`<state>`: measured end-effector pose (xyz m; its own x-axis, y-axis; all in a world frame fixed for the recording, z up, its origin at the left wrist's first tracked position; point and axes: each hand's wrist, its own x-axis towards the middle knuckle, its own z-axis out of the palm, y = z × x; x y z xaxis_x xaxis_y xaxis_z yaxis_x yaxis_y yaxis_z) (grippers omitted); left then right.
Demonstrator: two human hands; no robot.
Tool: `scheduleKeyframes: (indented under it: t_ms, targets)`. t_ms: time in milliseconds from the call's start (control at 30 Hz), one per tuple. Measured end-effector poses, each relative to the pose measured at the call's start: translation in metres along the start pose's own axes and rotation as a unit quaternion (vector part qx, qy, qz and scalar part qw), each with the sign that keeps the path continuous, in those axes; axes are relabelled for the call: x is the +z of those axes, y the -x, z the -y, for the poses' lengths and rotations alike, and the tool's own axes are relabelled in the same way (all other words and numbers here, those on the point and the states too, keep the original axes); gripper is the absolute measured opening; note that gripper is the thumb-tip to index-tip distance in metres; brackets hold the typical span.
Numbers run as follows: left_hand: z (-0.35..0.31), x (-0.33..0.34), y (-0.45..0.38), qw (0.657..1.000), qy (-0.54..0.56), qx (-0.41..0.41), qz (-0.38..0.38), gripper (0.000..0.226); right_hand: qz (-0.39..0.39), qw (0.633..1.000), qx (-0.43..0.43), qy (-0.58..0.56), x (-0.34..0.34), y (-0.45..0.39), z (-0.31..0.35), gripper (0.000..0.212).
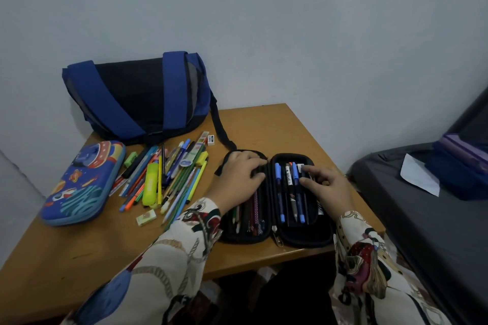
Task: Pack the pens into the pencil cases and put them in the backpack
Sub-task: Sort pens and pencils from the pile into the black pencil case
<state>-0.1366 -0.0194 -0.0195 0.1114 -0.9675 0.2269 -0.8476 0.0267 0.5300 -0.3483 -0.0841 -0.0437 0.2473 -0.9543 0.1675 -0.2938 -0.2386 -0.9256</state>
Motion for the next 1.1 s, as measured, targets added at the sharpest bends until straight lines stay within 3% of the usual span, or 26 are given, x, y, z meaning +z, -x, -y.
scheduleKeyframes:
  t_ms: [100,567,633,733,900,1100]
  targets:
    - [0.017,-0.003,0.015,0.999,0.015,-0.012,-0.030,0.037,0.005,1.000,-0.003,0.023,-0.001,0.002,0.005,0.033]
    - [0.023,0.006,0.022,0.999,0.002,-0.044,-0.020,0.040,0.058,0.993,0.064,0.083,-0.002,-0.009,0.018,0.037]
    - [0.023,0.007,0.022,0.999,-0.009,-0.040,-0.024,0.039,0.041,0.988,0.071,0.131,0.001,-0.012,0.025,0.038]
    - [0.023,0.008,0.021,0.999,-0.009,-0.039,-0.028,0.038,-0.008,0.977,0.011,0.213,0.019,-0.007,0.042,0.031]
    - [0.024,0.006,0.023,0.997,0.037,-0.052,-0.038,0.040,0.074,0.968,-0.075,0.226,0.077,0.012,0.054,0.023]
    - [0.028,0.002,0.028,0.987,0.119,-0.097,-0.055,0.041,0.044,0.975,-0.053,0.213,0.096,0.012,0.055,0.028]
